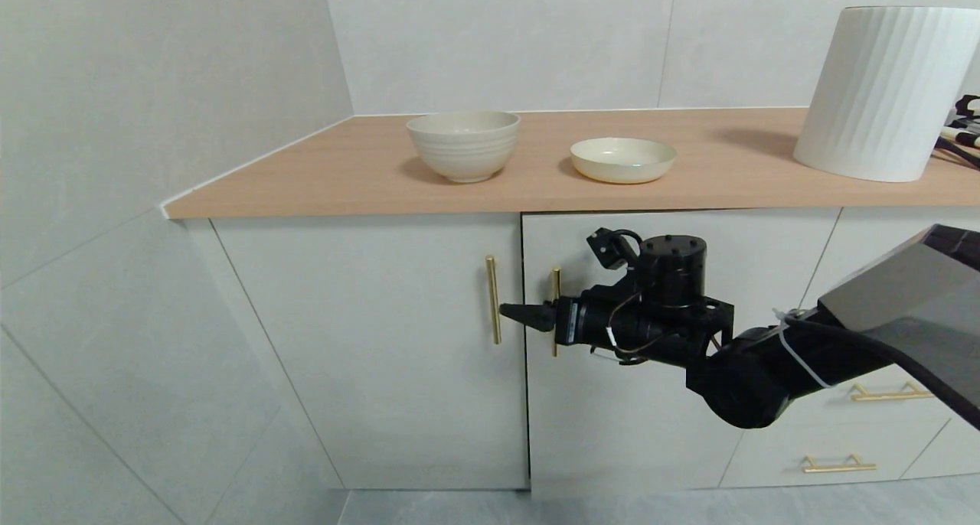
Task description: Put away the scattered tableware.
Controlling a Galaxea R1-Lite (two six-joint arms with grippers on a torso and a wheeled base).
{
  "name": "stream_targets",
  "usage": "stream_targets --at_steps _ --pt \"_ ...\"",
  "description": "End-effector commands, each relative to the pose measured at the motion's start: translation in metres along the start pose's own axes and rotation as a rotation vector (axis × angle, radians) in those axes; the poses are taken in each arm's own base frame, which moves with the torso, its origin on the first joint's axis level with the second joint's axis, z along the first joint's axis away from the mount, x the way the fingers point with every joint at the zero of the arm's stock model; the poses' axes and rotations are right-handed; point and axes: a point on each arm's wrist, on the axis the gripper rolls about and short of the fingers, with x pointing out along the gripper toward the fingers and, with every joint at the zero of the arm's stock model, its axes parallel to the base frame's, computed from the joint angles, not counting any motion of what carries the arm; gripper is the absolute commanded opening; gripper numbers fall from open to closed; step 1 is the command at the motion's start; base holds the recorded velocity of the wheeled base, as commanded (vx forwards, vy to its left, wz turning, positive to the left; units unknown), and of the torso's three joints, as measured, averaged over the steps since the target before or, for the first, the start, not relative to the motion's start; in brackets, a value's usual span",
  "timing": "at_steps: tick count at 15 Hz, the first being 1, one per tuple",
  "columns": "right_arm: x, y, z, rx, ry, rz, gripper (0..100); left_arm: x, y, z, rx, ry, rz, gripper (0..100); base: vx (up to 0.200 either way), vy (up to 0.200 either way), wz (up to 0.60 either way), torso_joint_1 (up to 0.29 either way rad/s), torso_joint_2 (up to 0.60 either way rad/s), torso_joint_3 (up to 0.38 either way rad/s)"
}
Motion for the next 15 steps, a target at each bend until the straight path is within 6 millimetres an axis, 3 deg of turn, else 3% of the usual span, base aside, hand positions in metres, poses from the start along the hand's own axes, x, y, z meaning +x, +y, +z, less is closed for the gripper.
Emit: stream_targets --at_steps 1,4,10,15 --pt "-0.009 0.010 -0.001 -0.003 0.007 0.015 100 0.000 0.000 0.000 0.000 -0.001 0.000 100 0.000 0.000 0.00 0.000 0.00 0.000" --pt "-0.037 0.033 -0.005 -0.008 0.022 0.045 100 0.000 0.000 0.000 0.000 -0.001 0.000 100 0.000 0.000 0.00 0.000 0.00 0.000" --pt "-0.084 0.058 -0.024 -0.013 0.076 0.129 100 0.000 0.000 0.000 0.000 -0.001 0.000 100 0.000 0.000 0.00 0.000 0.00 0.000" --pt "-0.098 0.063 -0.039 -0.010 0.104 0.156 100 0.000 0.000 0.000 0.000 -0.001 0.000 100 0.000 0.000 0.00 0.000 0.00 0.000"
